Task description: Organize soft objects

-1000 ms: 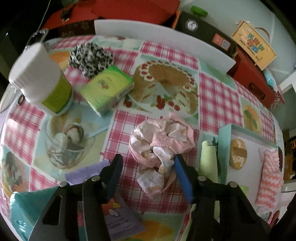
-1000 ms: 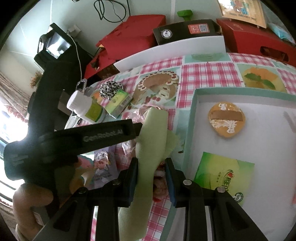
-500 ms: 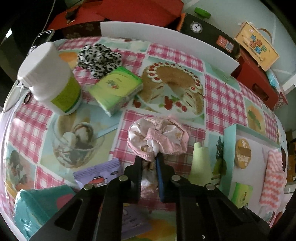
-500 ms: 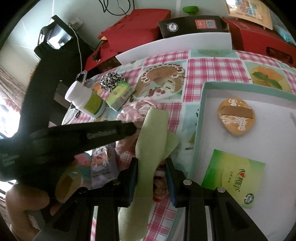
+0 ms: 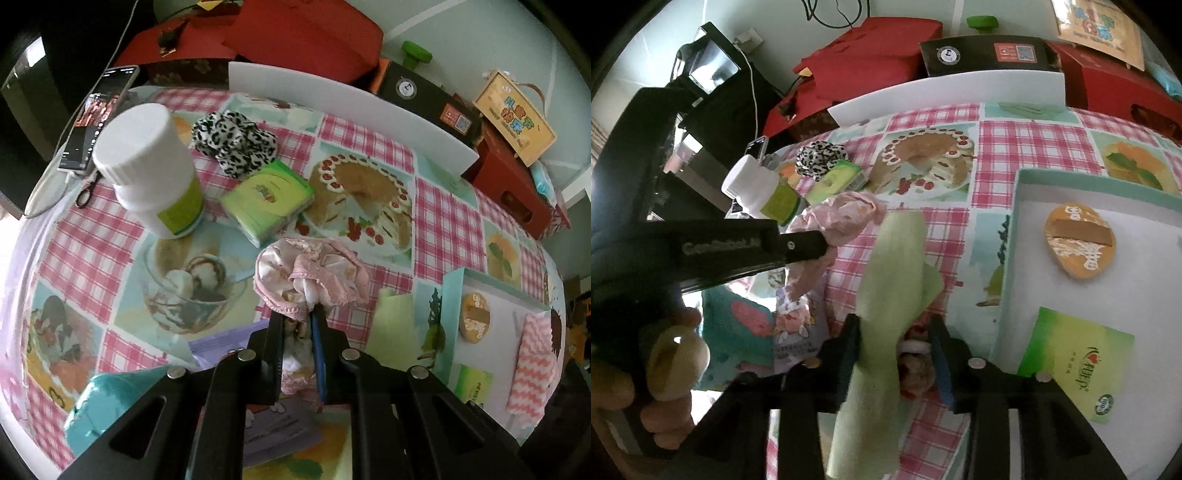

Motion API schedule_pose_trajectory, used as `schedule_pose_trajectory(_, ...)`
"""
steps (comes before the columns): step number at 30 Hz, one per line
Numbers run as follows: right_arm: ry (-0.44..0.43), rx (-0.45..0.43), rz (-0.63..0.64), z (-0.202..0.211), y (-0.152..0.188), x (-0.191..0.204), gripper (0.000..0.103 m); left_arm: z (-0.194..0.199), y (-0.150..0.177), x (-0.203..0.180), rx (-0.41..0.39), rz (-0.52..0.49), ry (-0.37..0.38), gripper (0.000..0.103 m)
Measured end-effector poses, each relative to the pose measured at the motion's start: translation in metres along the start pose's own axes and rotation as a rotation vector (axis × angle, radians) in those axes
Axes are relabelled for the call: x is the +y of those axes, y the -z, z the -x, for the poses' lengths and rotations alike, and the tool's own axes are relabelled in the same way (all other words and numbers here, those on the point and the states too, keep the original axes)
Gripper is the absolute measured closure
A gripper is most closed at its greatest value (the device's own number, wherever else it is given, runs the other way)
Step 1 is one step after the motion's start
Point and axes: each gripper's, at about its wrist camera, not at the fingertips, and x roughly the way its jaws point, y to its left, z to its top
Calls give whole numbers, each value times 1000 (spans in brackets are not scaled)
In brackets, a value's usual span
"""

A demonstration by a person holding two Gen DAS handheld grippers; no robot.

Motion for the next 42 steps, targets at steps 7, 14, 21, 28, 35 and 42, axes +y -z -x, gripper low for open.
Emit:
schedule_pose_trajectory(7, 13, 1, 20, -5, 0, 6, 58, -1, 2, 2, 10, 18, -3, 89)
schedule_pose_trajectory(14, 59, 29, 55, -3, 1, 7, 58, -2, 1, 4, 11, 28, -5, 89)
schedule_pose_trajectory(21, 82, 54, 55, 1, 4, 0, 75, -2, 1, 3, 16, 28, -9, 89)
schedule_pose_trajectory(28, 58, 47, 45, 6, 5, -2, 85, -5, 1, 3, 21, 22, -11, 89)
schedule_pose_trajectory(35, 44, 15, 5, 16, 3, -8, 86, -2, 0, 4, 14, 16, -11, 89)
schedule_pose_trajectory(42, 39, -81, -7, 40, -3, -7, 86, 7, 0, 3, -13, 8, -3, 89)
